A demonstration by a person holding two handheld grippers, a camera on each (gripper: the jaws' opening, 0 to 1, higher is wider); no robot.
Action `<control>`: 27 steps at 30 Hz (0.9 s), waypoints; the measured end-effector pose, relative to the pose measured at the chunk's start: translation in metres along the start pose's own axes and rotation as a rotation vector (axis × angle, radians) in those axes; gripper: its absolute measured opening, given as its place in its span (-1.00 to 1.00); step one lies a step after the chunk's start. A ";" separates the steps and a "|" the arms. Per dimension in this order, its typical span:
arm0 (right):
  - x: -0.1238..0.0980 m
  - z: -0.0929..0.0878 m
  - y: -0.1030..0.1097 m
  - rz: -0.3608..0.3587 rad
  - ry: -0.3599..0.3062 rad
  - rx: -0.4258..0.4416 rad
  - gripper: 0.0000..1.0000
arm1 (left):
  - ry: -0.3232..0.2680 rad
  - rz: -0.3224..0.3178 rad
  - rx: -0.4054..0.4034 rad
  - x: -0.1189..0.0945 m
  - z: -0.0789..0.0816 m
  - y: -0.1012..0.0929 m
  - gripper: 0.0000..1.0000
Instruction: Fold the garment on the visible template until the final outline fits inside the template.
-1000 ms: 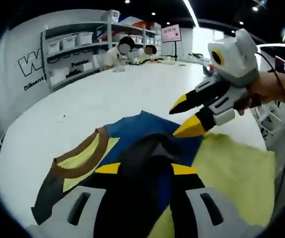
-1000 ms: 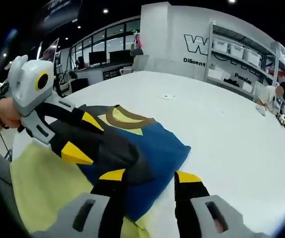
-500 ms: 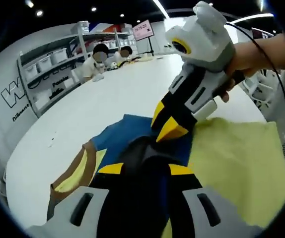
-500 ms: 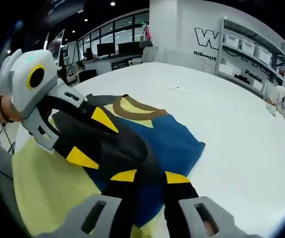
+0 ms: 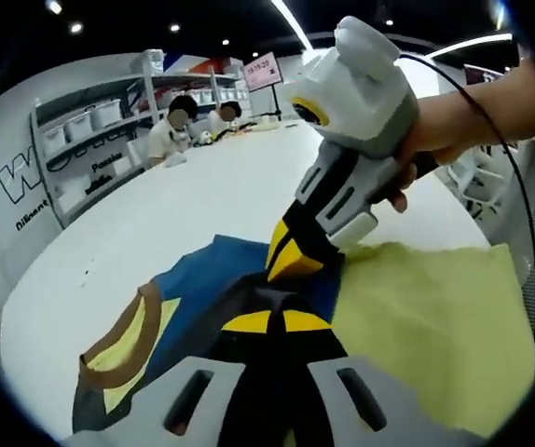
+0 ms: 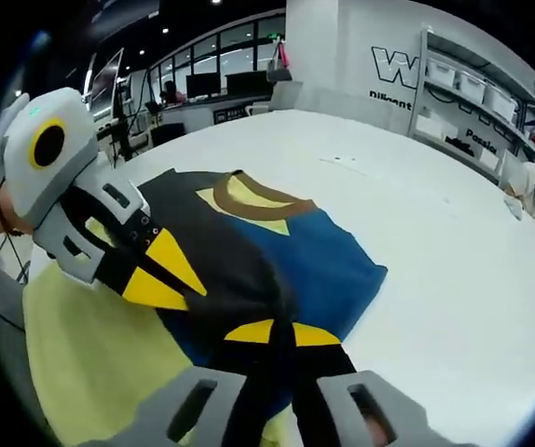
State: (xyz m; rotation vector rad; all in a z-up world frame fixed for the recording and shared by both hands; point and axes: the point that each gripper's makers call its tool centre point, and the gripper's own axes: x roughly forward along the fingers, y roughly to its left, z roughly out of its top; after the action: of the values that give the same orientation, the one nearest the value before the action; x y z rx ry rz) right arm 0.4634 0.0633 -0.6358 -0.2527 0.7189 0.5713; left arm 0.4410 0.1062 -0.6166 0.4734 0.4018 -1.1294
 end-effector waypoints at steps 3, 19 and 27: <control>-0.004 0.005 -0.004 -0.004 0.002 -0.005 -1.00 | -0.028 0.007 -0.069 -0.004 0.005 -0.003 -0.99; -0.004 0.021 -0.008 0.031 0.099 -0.069 -1.00 | -0.021 0.034 -0.156 0.005 0.003 -0.007 -1.00; 0.004 0.015 -0.009 0.032 0.159 -0.086 -0.96 | 0.013 0.021 -0.125 0.012 0.000 -0.016 -0.98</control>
State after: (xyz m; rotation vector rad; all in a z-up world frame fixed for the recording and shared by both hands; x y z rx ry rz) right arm 0.4793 0.0632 -0.6277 -0.3698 0.8544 0.6185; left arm 0.4306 0.0920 -0.6255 0.3744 0.4746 -1.0749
